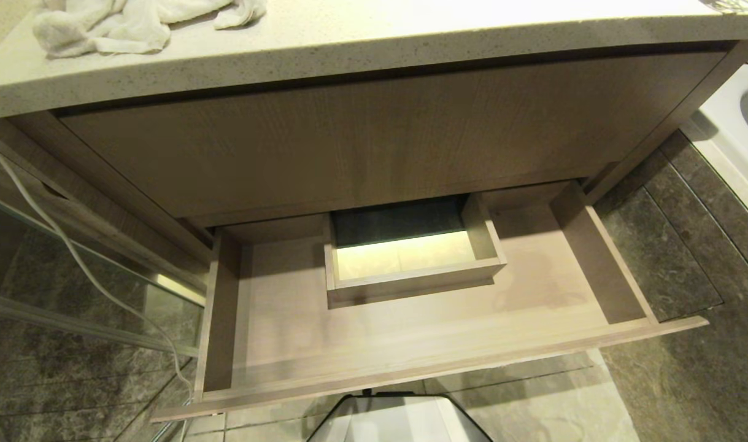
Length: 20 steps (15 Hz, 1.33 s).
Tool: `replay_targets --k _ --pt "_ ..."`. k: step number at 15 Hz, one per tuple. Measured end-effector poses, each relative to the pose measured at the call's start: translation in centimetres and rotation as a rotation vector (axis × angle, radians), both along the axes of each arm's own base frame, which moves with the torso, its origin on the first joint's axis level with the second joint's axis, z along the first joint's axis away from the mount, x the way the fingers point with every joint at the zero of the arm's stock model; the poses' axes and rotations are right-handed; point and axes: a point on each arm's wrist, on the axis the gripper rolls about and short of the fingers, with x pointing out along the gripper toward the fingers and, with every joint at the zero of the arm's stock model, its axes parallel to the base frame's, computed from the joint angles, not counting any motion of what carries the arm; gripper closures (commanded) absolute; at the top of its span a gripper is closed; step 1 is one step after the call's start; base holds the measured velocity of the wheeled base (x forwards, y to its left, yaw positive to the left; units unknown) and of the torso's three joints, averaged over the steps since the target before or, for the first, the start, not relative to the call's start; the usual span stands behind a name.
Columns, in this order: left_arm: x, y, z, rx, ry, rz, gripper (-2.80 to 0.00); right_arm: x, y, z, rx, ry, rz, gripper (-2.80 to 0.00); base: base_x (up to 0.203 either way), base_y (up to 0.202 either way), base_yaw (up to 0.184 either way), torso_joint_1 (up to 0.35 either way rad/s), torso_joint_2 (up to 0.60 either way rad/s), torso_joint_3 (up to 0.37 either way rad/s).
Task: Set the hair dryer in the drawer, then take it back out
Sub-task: Close the drawer
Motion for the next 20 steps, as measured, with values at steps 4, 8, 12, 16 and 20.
replay_targets --k 4,8,12,16,20 --pt "0.0 0.0 0.0 0.000 0.000 0.000 0.00 -0.3 0.1 -0.2 -0.017 0.007 0.012 0.00 0.000 0.000 0.000 0.000 0.00 0.000" --pt "0.0 0.0 0.0 0.000 0.000 0.000 0.00 -0.3 0.1 -0.4 -0.037 0.008 0.028 0.00 0.000 0.000 0.000 -0.130 0.14 0.041" --pt "0.0 0.0 0.0 0.000 0.001 0.000 0.00 -0.8 0.2 -0.7 -0.047 0.006 0.034 0.00 0.000 0.000 0.000 -0.201 0.36 0.182" --pt "0.0 0.0 0.0 -0.001 -0.001 0.000 0.00 -0.9 0.3 -0.8 -0.052 0.000 0.036 0.00 0.000 0.000 0.000 -0.015 0.35 0.310" --pt "0.0 0.0 0.0 0.000 -0.001 0.000 0.00 -1.2 0.4 -1.7 -0.047 0.032 0.046 0.00 0.000 0.000 0.000 0.104 0.13 0.251"
